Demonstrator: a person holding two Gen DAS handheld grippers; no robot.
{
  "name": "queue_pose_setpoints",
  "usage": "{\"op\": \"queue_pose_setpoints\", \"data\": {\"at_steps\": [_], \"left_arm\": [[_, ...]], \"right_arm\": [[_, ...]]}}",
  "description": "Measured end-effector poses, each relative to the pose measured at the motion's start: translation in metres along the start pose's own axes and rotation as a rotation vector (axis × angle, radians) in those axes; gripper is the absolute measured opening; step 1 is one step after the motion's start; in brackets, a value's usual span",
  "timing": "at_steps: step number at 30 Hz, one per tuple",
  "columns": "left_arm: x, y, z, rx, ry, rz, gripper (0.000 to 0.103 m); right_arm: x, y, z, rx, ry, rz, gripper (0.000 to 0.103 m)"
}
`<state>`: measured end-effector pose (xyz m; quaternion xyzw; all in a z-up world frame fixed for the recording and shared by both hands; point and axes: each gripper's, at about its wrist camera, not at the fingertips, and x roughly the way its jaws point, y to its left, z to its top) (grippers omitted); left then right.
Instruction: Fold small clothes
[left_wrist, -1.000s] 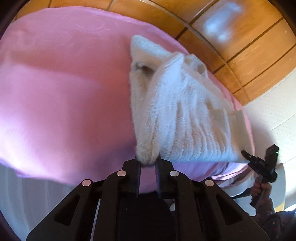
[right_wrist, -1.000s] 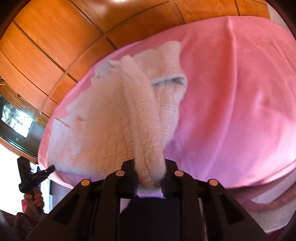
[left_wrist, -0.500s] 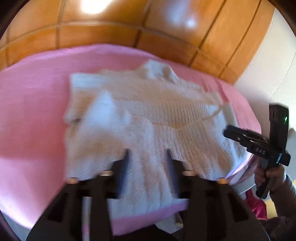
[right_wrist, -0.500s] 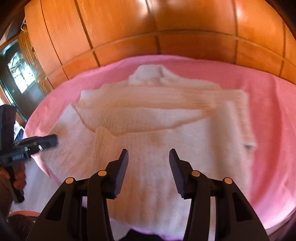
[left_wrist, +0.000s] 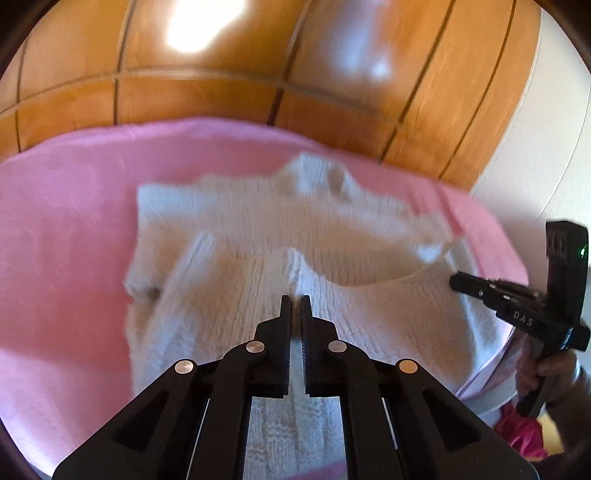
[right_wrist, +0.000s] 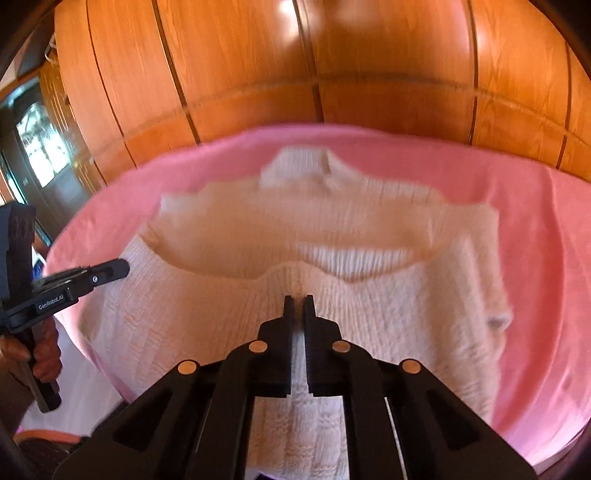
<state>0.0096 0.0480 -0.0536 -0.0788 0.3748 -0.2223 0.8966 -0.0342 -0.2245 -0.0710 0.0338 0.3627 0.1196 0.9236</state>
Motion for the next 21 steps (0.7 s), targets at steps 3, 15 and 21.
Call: {"op": "queue_pose_setpoints", "data": {"at_steps": [3,15,21], "left_arm": [[0.005,0.003,0.012,-0.014,-0.035,0.024,0.004],[0.080,0.009,0.009,0.017,0.139,0.174,0.019],[0.055,0.007,0.011,0.099,0.079,0.328,0.063]], "right_arm": [[0.004,-0.002,0.011,-0.005,-0.029,-0.035,0.004],[0.049,-0.026,-0.009,0.074,0.060,-0.047,0.028],[0.013,-0.036,-0.005,0.049,-0.022,-0.091,0.056]]}}
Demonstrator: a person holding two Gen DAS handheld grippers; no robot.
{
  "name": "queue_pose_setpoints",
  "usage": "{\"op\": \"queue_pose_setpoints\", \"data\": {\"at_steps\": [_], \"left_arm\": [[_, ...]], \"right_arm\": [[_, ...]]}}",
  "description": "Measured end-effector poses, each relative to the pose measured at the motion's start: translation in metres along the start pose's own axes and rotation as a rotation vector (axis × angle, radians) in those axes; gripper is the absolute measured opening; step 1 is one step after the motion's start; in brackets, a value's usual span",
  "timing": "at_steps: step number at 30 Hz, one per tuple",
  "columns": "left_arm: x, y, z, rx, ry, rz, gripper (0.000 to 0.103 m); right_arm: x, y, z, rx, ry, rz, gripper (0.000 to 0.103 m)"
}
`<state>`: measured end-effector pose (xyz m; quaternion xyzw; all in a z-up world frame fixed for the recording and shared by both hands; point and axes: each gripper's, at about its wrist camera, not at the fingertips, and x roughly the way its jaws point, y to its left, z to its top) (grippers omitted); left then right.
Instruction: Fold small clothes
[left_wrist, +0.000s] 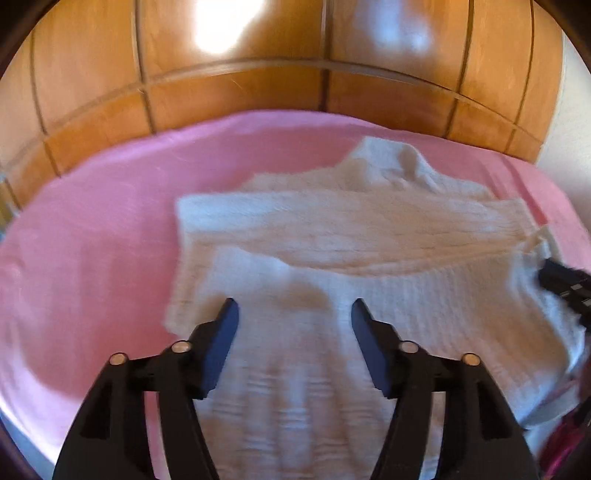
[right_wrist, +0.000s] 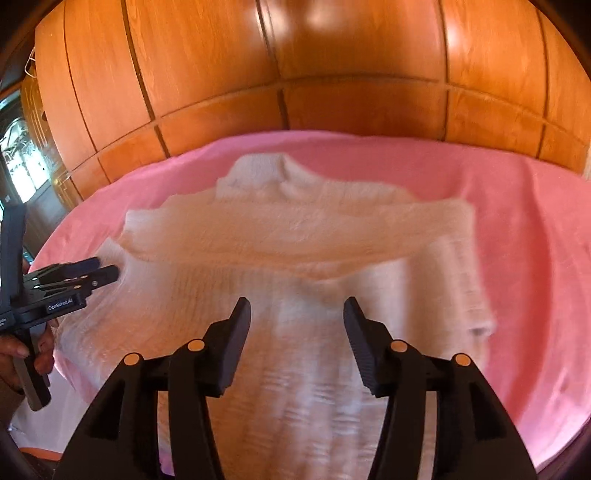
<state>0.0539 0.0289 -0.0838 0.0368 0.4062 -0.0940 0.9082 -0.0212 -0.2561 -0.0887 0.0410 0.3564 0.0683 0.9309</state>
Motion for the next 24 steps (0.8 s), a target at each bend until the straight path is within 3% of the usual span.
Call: {"op": "queue_pose_setpoints", "data": {"at_steps": [3,5,10,11,13,14,15,16,17,19,24], "left_arm": [[-0.005,0.005,-0.002,0.015,-0.015,0.055,0.063],[-0.005,0.009,-0.005,0.031,-0.011,0.093,0.067],[-0.006,0.035,-0.008,-0.040,0.012,0.049,0.072],[-0.004,0.040,-0.008,-0.049,0.024,0.034,0.071],[0.002,0.046,-0.009,-0.050,0.046,0.000,0.071],[0.007,0.046,-0.008,-0.044,0.060,-0.023,0.070],[0.013,0.047,-0.009,-0.037,0.076,-0.051,0.062],[0.016,0.047,-0.009,-0.032,0.082,-0.067,0.050],[0.018,0.048,-0.010,-0.028,0.085,-0.081,0.042],[0.015,0.048,-0.009,-0.032,0.063,-0.110,0.012],[-0.004,0.037,-0.010,0.040,0.002,-0.069,0.007]], "right_arm": [[-0.013,-0.015,0.003,-0.004,-0.038,-0.068,0.073],[-0.013,-0.027,0.005,0.013,-0.035,-0.094,0.079],[0.001,-0.041,0.007,-0.032,0.011,-0.118,0.083],[0.003,-0.041,0.007,-0.042,0.019,-0.122,0.081],[0.010,-0.042,0.007,-0.053,0.044,-0.109,0.054],[0.014,-0.040,0.007,-0.067,0.058,-0.125,0.033],[0.015,-0.039,0.006,-0.081,0.061,-0.138,0.019],[0.016,-0.037,0.005,-0.094,0.060,-0.149,0.012],[0.015,-0.036,0.005,-0.095,0.056,-0.158,0.012],[0.011,-0.034,0.004,-0.094,0.041,-0.175,0.011],[-0.009,-0.034,0.011,-0.078,-0.008,-0.191,0.009]]}}
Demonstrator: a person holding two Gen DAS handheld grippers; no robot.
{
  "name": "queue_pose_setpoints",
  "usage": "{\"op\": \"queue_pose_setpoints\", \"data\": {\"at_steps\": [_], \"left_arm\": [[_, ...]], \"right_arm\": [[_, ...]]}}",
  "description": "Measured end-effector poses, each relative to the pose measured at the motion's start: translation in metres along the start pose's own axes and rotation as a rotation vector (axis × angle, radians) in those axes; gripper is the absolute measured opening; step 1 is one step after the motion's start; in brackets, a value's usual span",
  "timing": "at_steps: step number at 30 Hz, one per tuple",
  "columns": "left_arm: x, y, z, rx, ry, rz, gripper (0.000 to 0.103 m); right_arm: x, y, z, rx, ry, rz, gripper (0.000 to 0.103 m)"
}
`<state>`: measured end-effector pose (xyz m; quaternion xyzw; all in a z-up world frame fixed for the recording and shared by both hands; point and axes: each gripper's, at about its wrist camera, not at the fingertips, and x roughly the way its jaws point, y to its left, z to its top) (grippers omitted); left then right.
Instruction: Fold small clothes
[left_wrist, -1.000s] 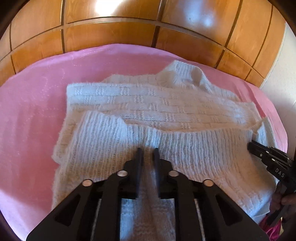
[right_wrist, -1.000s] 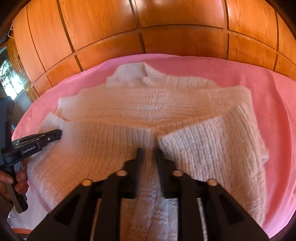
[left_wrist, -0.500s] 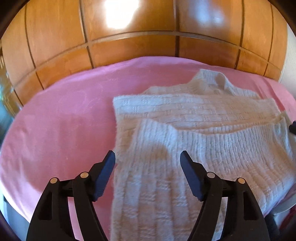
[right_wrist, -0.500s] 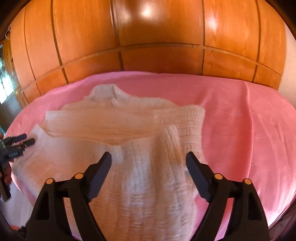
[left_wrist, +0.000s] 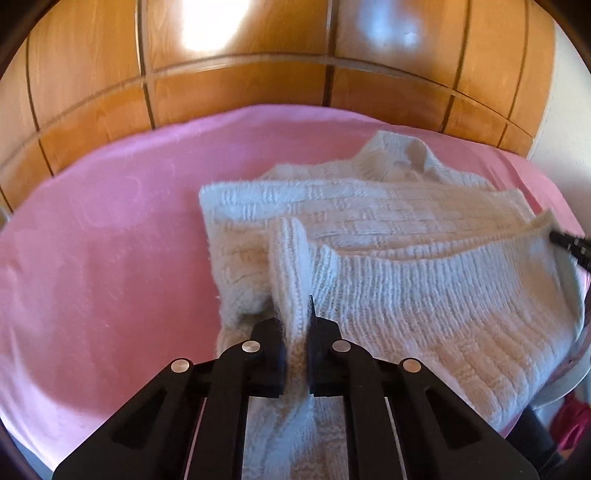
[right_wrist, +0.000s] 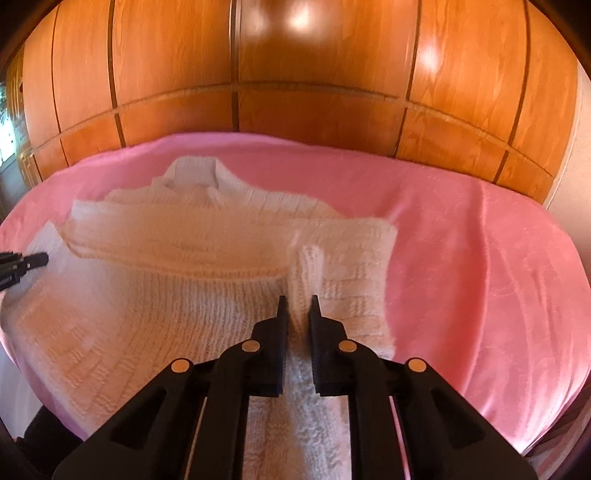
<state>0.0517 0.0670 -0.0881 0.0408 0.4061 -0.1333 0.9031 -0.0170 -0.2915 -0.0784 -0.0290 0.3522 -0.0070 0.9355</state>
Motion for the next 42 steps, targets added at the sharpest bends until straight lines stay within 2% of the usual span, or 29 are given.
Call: {"op": "queue_pose_setpoints", "data": {"at_steps": [5,8,13,15,18,21,22,25,27,29,30,31,32,33,34,35,37,39,42], "left_arm": [[-0.024,0.004,0.008,-0.004,-0.045,-0.012,0.007],[-0.037,0.011,0.022,-0.038,-0.077,-0.036,0.006],[-0.033,0.017,0.061,-0.066,-0.107,-0.028,0.006],[-0.021,0.018,0.082,-0.077,-0.102,-0.019,0.006],[0.021,0.026,0.115,-0.128,-0.065,0.004,0.006],[0.059,0.031,0.136,-0.169,-0.017,0.020,0.006],[0.079,0.031,0.145,-0.172,0.010,0.045,0.006],[0.118,0.027,0.152,-0.160,0.076,0.093,0.006],[0.147,0.028,0.148,-0.160,0.137,0.125,0.006],[0.161,0.030,0.142,-0.173,0.153,0.141,0.008],[0.161,0.031,0.141,-0.183,0.138,0.133,0.008],[0.157,0.035,0.140,-0.200,0.137,0.129,0.016],[0.153,0.039,0.140,-0.223,0.138,0.125,0.023],[0.149,0.043,0.140,-0.239,0.135,0.121,0.040],[0.140,0.051,0.139,-0.265,0.116,0.103,0.054],[0.128,0.058,0.136,-0.290,0.087,0.085,0.059],[0.105,0.071,0.128,-0.321,0.059,0.072,0.060],[0.083,0.086,0.113,-0.357,0.049,0.031,0.060],[0.050,0.100,0.085,-0.409,0.034,-0.039,0.060]], "right_arm": [[-0.024,-0.008,0.017,0.026,-0.062,0.001,0.006],[-0.033,-0.017,0.034,0.082,-0.099,0.039,0.006],[-0.016,-0.032,0.073,0.127,-0.133,0.043,0.006],[-0.002,-0.041,0.092,0.157,-0.136,0.043,0.006],[0.029,-0.053,0.113,0.200,-0.121,0.019,0.006],[0.084,-0.067,0.132,0.245,-0.050,-0.014,0.006],[0.097,-0.069,0.132,0.250,-0.028,-0.025,0.005],[0.152,-0.074,0.128,0.269,0.078,-0.062,0.005],[0.174,-0.072,0.119,0.252,0.127,-0.088,0.005],[0.184,-0.072,0.114,0.261,0.154,-0.087,0.006],[0.183,-0.073,0.115,0.266,0.153,-0.083,0.008],[0.181,-0.076,0.116,0.275,0.147,-0.074,0.011],[0.177,-0.079,0.117,0.285,0.137,-0.069,0.021],[0.173,-0.082,0.119,0.291,0.127,-0.068,0.036],[0.163,-0.084,0.120,0.296,0.102,-0.065,0.042],[0.152,-0.084,0.121,0.293,0.077,-0.068,0.047],[0.130,-0.078,0.122,0.288,0.037,-0.047,0.053],[0.108,-0.068,0.123,0.287,0.000,-0.005,0.064],[0.075,-0.043,0.113,0.267,-0.024,0.108,0.076]]}}
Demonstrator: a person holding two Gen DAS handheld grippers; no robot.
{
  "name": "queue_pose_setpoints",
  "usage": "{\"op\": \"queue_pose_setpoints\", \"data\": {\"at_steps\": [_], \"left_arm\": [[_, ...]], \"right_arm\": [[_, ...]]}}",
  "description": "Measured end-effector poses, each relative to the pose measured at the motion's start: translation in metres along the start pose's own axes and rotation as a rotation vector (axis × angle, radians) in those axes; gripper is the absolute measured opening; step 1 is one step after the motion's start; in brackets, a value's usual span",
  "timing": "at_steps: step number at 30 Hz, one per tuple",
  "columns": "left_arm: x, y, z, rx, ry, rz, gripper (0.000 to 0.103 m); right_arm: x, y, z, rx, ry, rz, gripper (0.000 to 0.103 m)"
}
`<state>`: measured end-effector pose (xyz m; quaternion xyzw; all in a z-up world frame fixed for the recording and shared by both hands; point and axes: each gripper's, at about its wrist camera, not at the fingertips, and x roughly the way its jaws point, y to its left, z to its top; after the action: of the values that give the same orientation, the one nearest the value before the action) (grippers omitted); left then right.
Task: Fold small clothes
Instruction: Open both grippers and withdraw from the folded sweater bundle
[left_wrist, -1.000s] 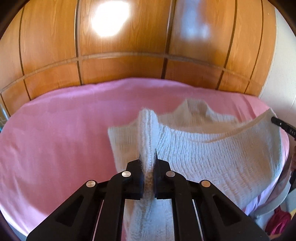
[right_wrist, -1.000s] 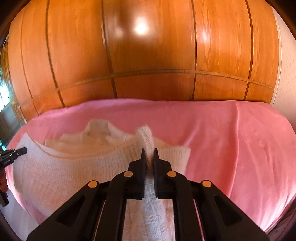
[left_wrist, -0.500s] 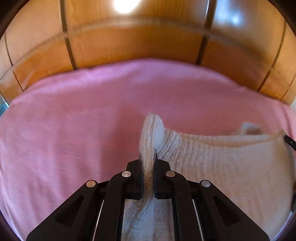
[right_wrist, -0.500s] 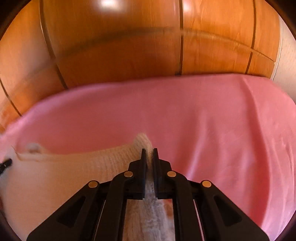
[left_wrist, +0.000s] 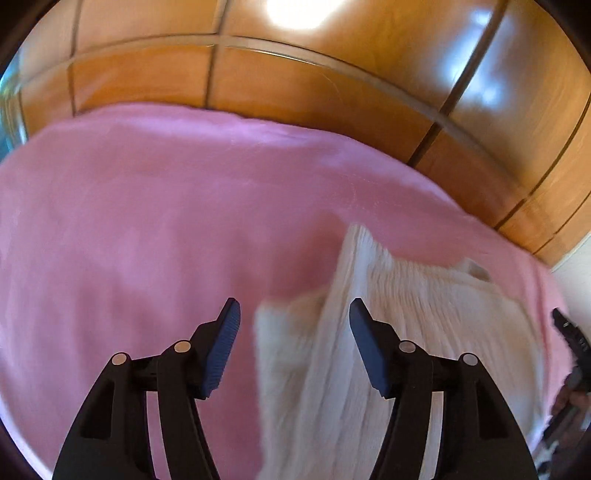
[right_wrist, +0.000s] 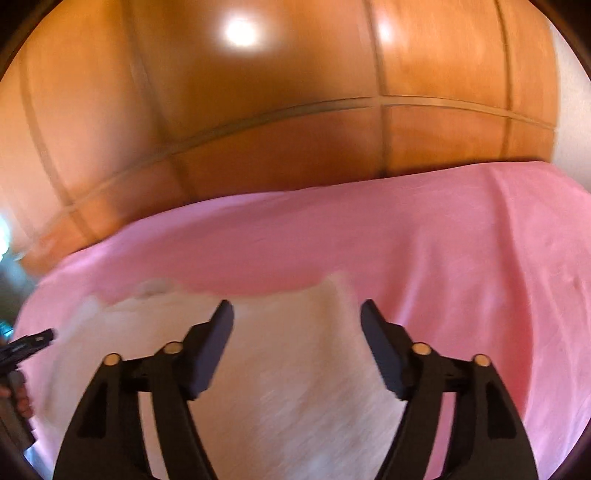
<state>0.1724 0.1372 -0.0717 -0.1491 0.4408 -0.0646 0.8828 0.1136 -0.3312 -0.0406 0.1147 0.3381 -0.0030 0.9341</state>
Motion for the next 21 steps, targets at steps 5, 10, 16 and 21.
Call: {"op": "queue_pose_setpoints", "data": {"at_steps": [5,10,16,21], "left_arm": [[-0.037,0.035,-0.053,-0.061,0.044,-0.136,0.060],[-0.042,0.030,-0.097,-0.045,0.109,-0.222,0.042],[-0.047,0.029,-0.128,-0.067,0.138,-0.251,0.007],[-0.060,0.037,-0.133,-0.094,0.142,-0.237,0.007]], "right_arm": [[-0.022,0.053,-0.053,-0.073,0.079,0.194,0.078],[-0.016,0.095,-0.090,-0.170,0.136,0.203,0.080],[-0.001,0.085,-0.117,-0.304,0.139,0.133,0.081],[0.001,0.073,-0.119,-0.291,0.135,0.137,0.084]]}}
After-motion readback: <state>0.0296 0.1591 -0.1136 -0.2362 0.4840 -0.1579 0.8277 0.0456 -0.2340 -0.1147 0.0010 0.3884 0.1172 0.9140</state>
